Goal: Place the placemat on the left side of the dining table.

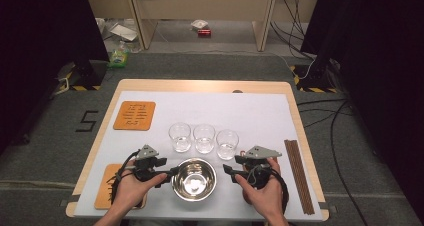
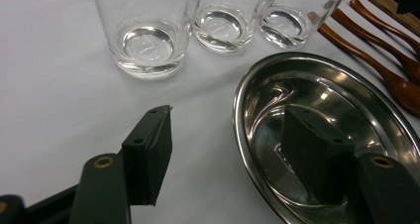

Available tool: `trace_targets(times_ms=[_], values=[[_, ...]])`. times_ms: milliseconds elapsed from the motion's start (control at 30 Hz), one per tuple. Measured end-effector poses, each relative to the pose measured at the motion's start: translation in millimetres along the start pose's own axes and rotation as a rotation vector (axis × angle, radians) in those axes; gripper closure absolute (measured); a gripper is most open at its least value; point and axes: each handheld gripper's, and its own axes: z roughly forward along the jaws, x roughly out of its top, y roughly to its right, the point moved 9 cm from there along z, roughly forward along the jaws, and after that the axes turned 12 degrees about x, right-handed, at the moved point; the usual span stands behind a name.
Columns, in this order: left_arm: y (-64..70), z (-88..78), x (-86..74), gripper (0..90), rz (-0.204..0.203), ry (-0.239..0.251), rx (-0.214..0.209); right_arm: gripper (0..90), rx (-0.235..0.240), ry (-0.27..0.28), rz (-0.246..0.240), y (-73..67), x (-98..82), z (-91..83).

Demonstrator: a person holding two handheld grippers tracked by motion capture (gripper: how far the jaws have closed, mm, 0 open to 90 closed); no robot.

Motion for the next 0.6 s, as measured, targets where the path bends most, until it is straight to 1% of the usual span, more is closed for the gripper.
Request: trace_targets(times_ms=[300,433,600], values=[[10.0,5.9,-6.5,37.6,0.017,-0.016,-0.019,44.2,-0.001,0.001,0.001,0.5,-0.6,-0.1],[12.9,9.0,-9.0,40.9,0.034,-0.022,-0.018,44.2,-0.003,0.000,0.000,1.3,-0.9,-0.7],[17.0,14.3,-11.6,46.6,0.036,-0.035,-0.027,44.2,-0.003,-0.001,-0.001,1.6,-1.3,0.0]])
